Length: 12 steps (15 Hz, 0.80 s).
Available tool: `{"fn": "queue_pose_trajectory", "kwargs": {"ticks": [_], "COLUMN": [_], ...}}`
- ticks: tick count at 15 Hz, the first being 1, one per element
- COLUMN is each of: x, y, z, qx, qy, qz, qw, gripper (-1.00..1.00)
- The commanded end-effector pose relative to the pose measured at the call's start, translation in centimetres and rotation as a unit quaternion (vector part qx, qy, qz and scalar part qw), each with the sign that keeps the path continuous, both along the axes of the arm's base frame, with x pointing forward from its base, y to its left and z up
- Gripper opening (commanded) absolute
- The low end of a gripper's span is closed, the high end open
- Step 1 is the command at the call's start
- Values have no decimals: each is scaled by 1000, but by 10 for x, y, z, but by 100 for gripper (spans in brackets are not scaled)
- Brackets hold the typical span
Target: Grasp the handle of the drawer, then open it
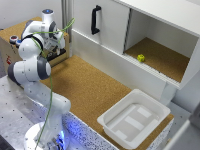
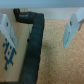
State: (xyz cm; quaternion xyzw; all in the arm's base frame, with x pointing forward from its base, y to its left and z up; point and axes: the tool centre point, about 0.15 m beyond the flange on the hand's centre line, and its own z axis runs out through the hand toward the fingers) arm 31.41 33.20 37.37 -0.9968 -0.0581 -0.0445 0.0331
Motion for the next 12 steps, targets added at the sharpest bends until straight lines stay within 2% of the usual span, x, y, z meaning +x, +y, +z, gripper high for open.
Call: {"fn": "queue_pose_trajectory", "kwargs": {"ticks": [1, 4, 7, 12], "x": [38, 33, 27, 29], "y": [20, 13, 9, 9], "z": [-32, -44, -56, -65], "qx": [21, 59, 105, 164], "qy": [52, 33, 32, 23], "qz": [-26, -49, -63, -47], "qw": [998, 996, 992, 985], "gripper": [100, 100, 100, 100]}}
